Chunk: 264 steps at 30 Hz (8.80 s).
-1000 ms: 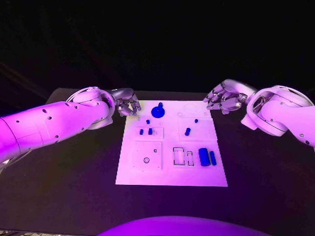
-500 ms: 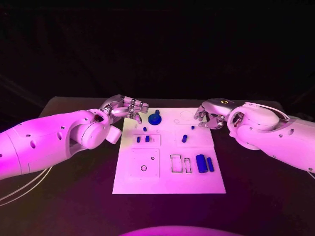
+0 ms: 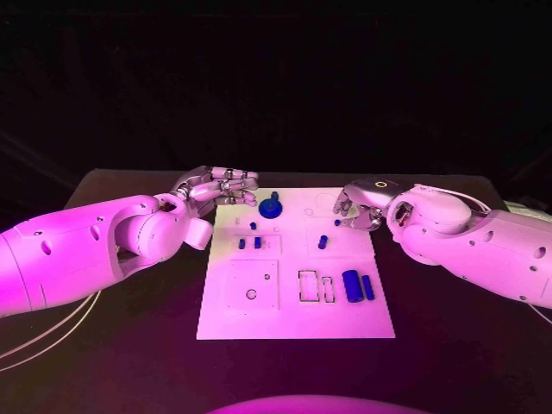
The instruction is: Assemble the parts on the task board
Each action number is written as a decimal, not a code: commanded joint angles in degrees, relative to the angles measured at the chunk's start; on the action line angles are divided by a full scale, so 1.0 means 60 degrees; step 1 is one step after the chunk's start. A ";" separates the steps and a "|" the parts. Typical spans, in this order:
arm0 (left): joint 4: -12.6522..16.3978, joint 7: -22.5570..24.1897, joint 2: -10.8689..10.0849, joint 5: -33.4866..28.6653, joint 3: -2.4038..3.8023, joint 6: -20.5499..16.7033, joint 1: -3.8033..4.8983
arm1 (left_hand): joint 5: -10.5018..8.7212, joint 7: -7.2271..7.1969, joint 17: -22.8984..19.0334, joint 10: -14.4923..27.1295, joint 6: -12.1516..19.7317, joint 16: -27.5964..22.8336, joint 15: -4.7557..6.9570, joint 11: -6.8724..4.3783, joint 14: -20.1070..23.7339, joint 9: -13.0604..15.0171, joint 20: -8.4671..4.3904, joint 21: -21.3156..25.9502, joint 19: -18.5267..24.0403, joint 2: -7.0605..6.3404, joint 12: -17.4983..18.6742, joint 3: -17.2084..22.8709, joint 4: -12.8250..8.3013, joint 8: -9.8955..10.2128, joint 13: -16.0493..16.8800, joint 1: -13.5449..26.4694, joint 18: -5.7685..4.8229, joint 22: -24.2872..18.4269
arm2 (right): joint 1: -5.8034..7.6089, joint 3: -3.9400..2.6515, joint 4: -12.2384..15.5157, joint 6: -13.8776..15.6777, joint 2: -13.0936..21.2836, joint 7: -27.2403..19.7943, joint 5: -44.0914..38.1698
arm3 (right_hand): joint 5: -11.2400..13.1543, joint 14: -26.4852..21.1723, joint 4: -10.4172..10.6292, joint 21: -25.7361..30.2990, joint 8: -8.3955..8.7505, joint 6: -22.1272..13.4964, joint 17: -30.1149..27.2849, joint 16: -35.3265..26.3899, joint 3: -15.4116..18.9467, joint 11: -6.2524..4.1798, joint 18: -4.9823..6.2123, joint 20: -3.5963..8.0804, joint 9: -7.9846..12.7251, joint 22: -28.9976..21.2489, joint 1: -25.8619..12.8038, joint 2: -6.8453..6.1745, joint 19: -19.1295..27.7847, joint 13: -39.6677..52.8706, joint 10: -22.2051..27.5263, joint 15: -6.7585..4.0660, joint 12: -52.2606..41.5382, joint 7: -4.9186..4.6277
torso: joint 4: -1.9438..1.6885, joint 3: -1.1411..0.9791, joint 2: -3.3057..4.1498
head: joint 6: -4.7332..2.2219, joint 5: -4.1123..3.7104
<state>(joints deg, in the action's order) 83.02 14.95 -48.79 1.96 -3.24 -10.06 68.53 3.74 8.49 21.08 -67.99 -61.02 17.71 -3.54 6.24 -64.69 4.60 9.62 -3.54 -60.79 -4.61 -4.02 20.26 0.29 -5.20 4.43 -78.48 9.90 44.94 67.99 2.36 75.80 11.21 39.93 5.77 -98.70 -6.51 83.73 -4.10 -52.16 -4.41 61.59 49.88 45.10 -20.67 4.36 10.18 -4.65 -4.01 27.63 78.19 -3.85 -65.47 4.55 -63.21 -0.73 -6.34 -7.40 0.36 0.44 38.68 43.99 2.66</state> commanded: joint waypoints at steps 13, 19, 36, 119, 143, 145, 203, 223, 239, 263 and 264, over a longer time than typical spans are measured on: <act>0.0219 0.0289 -0.0062 -0.0126 0.0009 0.0481 0.0001 | 0.0071 0.0068 -0.0917 0.0126 0.0009 -0.1641 -0.0240 0.0130 -0.0071 -0.0031 0.0265 0.0000 0.0192 0.0032 0.0074 -0.0024 0.0034 0.0213 -0.0103 -0.0019 0.0112 -0.2243 | -0.0142 0.0001 -0.0377 -0.0505 -0.0291 -0.0164 -0.0104 | 0.0166 0.0305 -0.0001 -0.0253 0.0044 0.0266 0.0144 0.0267 -0.0345 -0.0038 -0.0001 0.0013 -0.0035 0.0274 -0.0172 0.0145 -0.0047 -0.0137 -0.0141 -0.0050 0.0054 0.0013 | 0.0000 -0.0005 -0.0015 | 0.0124 -0.0010; 0.0286 0.0297 -0.0078 -0.0119 0.0009 0.0463 0.0001 | 0.0068 0.0113 -0.0952 0.0111 0.0000 -0.1651 -0.0164 0.0103 -0.0439 -0.0030 0.0185 -0.0037 -0.0059 0.0044 0.0069 -0.0043 0.0005 0.0212 -0.0099 -0.0048 0.0122 -0.2560 | -0.0216 0.0002 -0.0466 -0.0595 -0.0394 -0.0189 -0.0100 | 0.0236 0.0350 -0.0009 -0.0479 0.0024 0.0397 0.0374 0.0577 -0.0473 -0.0062 -0.0046 0.0013 -0.0058 0.0588 -0.0201 0.0190 -0.0161 -0.0146 -0.0279 -0.0051 0.0040 0.0030 | -0.0005 -0.0008 -0.0016 | 0.0151 0.0014; 0.0368 0.0271 -0.0127 -0.0117 0.0010 0.0409 0.0003 | 0.0071 0.0145 -0.0969 0.0090 -0.0015 -0.1690 -0.0155 0.0096 -0.0481 -0.0027 0.0166 -0.0030 -0.0110 0.0058 0.0058 -0.0031 -0.0029 0.0206 -0.0094 -0.0095 0.0115 -0.2672 | -0.0362 0.0010 -0.0643 -0.0198 -0.0567 0.0182 -0.0590 | 0.0575 0.0494 -0.0342 -0.1509 -0.0152 0.0990 0.1255 0.1773 -0.1070 -0.0218 -0.0237 0.0094 -0.0210 0.1985 0.0071 0.0466 -0.0678 -0.0085 -0.1104 -0.0176 -0.0063 0.0136 | 0.0006 -0.0012 -0.0019 | 0.0246 0.0023; 0.0199 0.0077 0.0110 -0.0116 0.0010 0.0591 0.0005 | 0.0066 0.0210 -0.0997 0.0112 0.0011 -0.1768 -0.0173 0.0131 -0.0498 -0.0035 0.0163 -0.0019 -0.0137 0.0048 0.0065 -0.0034 -0.0069 0.0222 -0.0098 -0.0126 0.0099 -0.2848 | -0.1545 0.0148 0.1921 0.0738 -0.1394 0.0598 -0.0307 | 0.0581 0.0481 -0.0517 -0.2303 0.0026 0.0900 0.1806 0.2633 -0.1432 -0.0089 -0.0369 0.0007 -0.0258 0.2972 -0.0221 0.0299 -0.0843 -0.0111 -0.1129 -0.0071 0.0341 -0.0018 | 0.0009 -0.0008 -0.0021 | 0.0636 0.0647; 0.0180 -0.0004 0.0125 -0.0116 0.0009 0.0612 0.0006 | 0.0066 0.0210 -0.0997 0.0112 0.0011 -0.1768 -0.0173 0.0131 -0.0498 -0.0035 0.0163 -0.0019 -0.0137 0.0048 0.0065 -0.0034 -0.0069 0.0222 -0.0098 -0.0126 0.0099 -0.2848 | -0.1558 0.0149 0.2023 -0.0158 -0.1492 0.0774 -0.0511 | 0.0527 0.0403 -0.0319 -0.2242 0.0140 0.0599 0.1719 0.2652 -0.1044 0.0032 -0.0339 -0.0091 -0.0209 0.2821 -0.0673 0.0012 -0.0668 -0.0154 -0.0690 0.0042 0.0483 -0.0090 | 0.0005 0.0002 -0.0023 | 0.0712 0.0657; 0.0179 -0.0006 0.0124 -0.0116 0.0009 0.0609 0.0007 | 0.0066 0.0210 -0.0997 0.0112 0.0011 -0.1768 -0.0173 0.0131 -0.0498 -0.0035 0.0163 -0.0019 -0.0137 0.0048 0.0065 -0.0034 -0.0069 0.0222 -0.0098 -0.0126 0.0099 -0.2848 | -0.1557 0.0150 0.2020 -0.0056 -0.1497 0.0799 -0.0516 | 0.0516 0.0372 -0.0293 -0.2190 0.0144 0.0443 0.1667 0.2627 -0.0952 0.0104 -0.0324 -0.0139 -0.0167 0.2735 -0.0738 -0.0081 -0.0600 -0.0167 -0.0375 0.0100 0.0476 -0.0140 | 0.0012 -0.0001 -0.0025 | 0.0712 0.0666; -0.0030 0.0048 0.0148 -0.0116 0.0007 0.0666 0.0005 | 0.0062 0.0222 -0.1011 0.0123 0.0025 -0.1815 -0.0185 0.0142 -0.0513 -0.0037 0.0175 -0.0018 -0.0147 0.0043 0.0061 -0.0061 -0.0055 0.0222 -0.0097 -0.0095 0.0095 -0.2976 | -0.0455 -0.0160 0.2415 -0.0235 0.0803 0.0579 0.0076 | 0.0368 0.0179 -0.0291 -0.1752 0.0050 -0.0259 0.0920 0.2280 -0.0028 0.0107 -0.0194 -0.0219 -0.0025 0.2070 -0.0370 -0.0044 -0.0228 -0.0137 0.0303 0.0141 -0.0387 -0.0064 | 0.0023 0.0006 -0.0032 | 0.0404 0.0460; -0.0004 0.0019 0.0143 -0.0116 0.0007 0.0687 0.0005 | 0.0062 0.0222 -0.1011 0.0123 0.0025 -0.1815 -0.0185 0.0142 -0.0513 -0.0037 0.0175 -0.0018 -0.0147 0.0043 0.0061 -0.0061 -0.0055 0.0222 -0.0097 -0.0095 0.0095 -0.2976 | -0.0671 -0.0066 0.1848 -0.0068 0.0292 0.0655 -0.0077 | 0.0535 0.0222 -0.0237 -0.1901 -0.0095 0.0340 0.0998 0.2460 -0.0388 -0.0030 -0.0228 -0.0122 -0.0106 0.2275 -0.0288 0.0234 -0.0366 -0.0136 -0.0338 0.0019 -0.0464 0.0003 | 0.0032 0.0000 -0.0031 | 0.0492 0.0492; -0.0013 -0.0007 0.0130 -0.0116 0.0007 0.0715 0.0005 | 0.0066 0.0221 -0.1014 0.0121 0.0022 -0.1826 -0.0184 0.0139 -0.0519 -0.0037 0.0175 -0.0019 -0.0152 0.0055 0.0059 -0.0059 -0.0054 0.0219 -0.0096 -0.0099 0.0097 -0.3009 | -0.0715 -0.0088 0.2120 0.2297 0.0510 0.0774 0.0091 | 0.0613 0.0362 -0.0298 -0.2495 -0.0366 0.0890 0.1506 0.3036 -0.0666 -0.0212 -0.0386 0.0020 -0.0244 0.3212 -0.0099 0.0493 -0.0855 -0.0052 -0.1043 -0.0139 -0.0592 0.0094 | 0.0033 -0.0004 -0.0034 | 0.0518 0.0489; -0.0317 0.0019 0.0205 -0.0116 0.0007 0.0695 0.0006 | 0.0066 0.0221 -0.1014 0.0121 0.0022 -0.1826 -0.0184 0.0139 -0.0519 -0.0037 0.0175 -0.0019 -0.0152 0.0055 0.0059 -0.0059 -0.0054 0.0219 -0.0096 -0.0099 0.0097 -0.3009 | -0.0767 -0.0078 0.3652 0.1297 0.0257 0.0211 0.1245 | 0.0599 0.0345 -0.0238 -0.2473 -0.0323 0.0815 0.1504 0.3066 -0.0569 -0.0185 -0.0381 0.0024 -0.0243 0.3149 -0.0253 0.0353 -0.0807 -0.0074 -0.0986 -0.0122 -0.0463 0.0090 | 0.0031 0.0001 -0.0047 | 0.0477 0.0560; -0.0325 0.0020 0.0215 -0.0116 0.0007 0.0698 0.0006 | 0.0066 0.0221 -0.1014 0.0121 0.0022 -0.1826 -0.0184 0.0139 -0.0519 -0.0037 0.0175 -0.0019 -0.0152 0.0055 0.0059 -0.0059 -0.0054 0.0219 -0.0096 -0.0099 0.0097 -0.3009 | -0.0811 -0.0064 0.3626 0.1262 0.0151 0.0217 0.1171 | 0.0599 0.0345 -0.0237 -0.2473 -0.0323 0.0814 0.1505 0.3066 -0.0570 -0.0185 -0.0380 0.0024 -0.0242 0.3147 -0.0253 0.0354 -0.0806 -0.0075 -0.0985 -0.0122 -0.0462 0.0090 | 0.0031 0.0006 -0.0043 | 0.0479 0.0567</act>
<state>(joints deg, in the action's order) 81.06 14.44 -47.67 1.40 -3.24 -6.76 68.54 3.95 9.50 15.05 -67.37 -60.80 7.08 -4.52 6.84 -67.50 4.47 10.65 -3.54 -61.42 -4.15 -3.78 20.10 0.13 -4.18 3.87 -78.93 9.81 26.93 63.35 1.94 97.70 20.62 41.16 7.91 -90.15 -2.70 84.13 -5.61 -66.81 -6.50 66.58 58.83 63.29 -24.18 3.10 8.42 -4.52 -5.36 46.56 77.16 -2.05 -70.30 4.12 -69.12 -1.14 -9.42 -6.84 0.58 0.45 38.40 46.87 5.98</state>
